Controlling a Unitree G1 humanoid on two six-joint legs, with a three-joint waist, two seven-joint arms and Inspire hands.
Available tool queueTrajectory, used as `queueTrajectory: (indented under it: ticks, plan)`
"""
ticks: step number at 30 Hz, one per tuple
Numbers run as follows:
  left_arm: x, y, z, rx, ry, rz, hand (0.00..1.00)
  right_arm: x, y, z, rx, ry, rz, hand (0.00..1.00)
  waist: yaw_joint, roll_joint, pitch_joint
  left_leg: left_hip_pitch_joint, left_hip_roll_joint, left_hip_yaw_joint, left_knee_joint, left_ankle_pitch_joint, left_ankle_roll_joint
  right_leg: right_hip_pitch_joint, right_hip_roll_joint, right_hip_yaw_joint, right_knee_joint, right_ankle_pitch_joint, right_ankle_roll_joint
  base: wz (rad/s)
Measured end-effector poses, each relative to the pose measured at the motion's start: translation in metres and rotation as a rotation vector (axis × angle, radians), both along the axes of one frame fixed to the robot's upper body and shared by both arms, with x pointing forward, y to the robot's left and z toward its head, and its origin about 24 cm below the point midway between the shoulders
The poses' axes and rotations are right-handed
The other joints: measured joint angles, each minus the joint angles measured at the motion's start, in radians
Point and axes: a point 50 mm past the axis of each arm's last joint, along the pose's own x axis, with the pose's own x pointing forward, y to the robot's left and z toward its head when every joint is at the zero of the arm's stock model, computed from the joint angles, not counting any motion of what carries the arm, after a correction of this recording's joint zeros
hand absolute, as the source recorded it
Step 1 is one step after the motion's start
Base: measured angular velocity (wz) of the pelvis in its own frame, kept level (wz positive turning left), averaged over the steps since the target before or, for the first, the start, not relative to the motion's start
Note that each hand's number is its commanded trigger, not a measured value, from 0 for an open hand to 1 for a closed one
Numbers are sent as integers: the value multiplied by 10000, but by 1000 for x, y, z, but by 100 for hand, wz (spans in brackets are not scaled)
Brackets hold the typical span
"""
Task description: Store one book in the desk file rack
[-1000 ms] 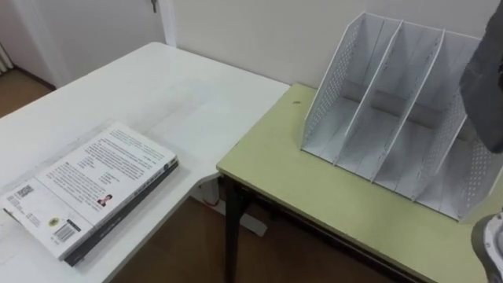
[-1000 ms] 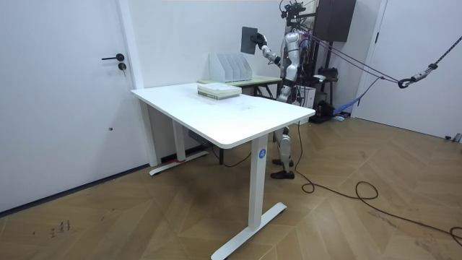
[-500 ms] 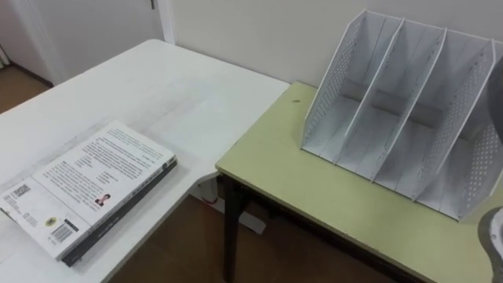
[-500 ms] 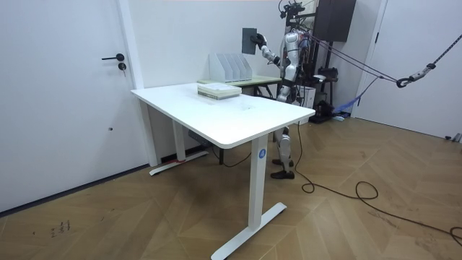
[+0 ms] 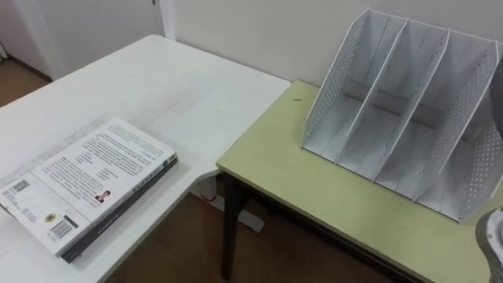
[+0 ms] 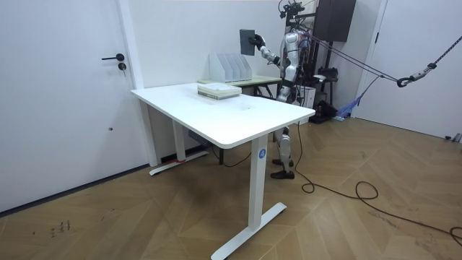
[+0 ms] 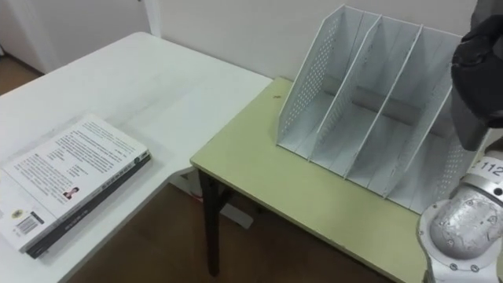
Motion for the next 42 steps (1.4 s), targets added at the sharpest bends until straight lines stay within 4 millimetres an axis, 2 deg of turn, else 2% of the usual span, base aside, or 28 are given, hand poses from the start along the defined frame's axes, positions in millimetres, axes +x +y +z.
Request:
queueTrajectory:
  ticks: [4, 16, 26, 38, 42]
  plan:
    - [0, 1, 0, -11, 66, 80, 0, 5, 1, 3, 22, -17, 74, 100, 8, 8, -7, 15, 3, -15, 2, 0, 0, 30, -1, -15, 1, -1, -2, 0]
    - [4, 0, 0, 120, 142, -340, 0, 35, 5, 25, 302, -327, 280, 100, 25, -2, -18, 11, 6, -38, 10, 1, 0, 48, -3, -50, 52, 7, -5, 0]
    - [5, 0, 0, 88, 187, -325, 0, 45, 0, 13, 536, 558, -12, 100, 46, -15, -13, 0, 8, -78, 10, 1, 0, 35, -2, -60, 60, 10, -9, 0]
    - [7, 1, 0, 73, 285, -433, 0, 46, -1, 18, 708, 314, -145, 100, 97, -19, -38, -31, 11, -84, 18, 1, 0, 29, 3, -73, 32, 11, -10, 0]
    - [7, 1, 0, 49, 349, -436, 0, 62, -10, 16, 1452, 830, 42, 100, 57, -10, -43, -39, 13, -137, 19, 1, 0, 30, -12, -162, 46, 20, -16, 3]
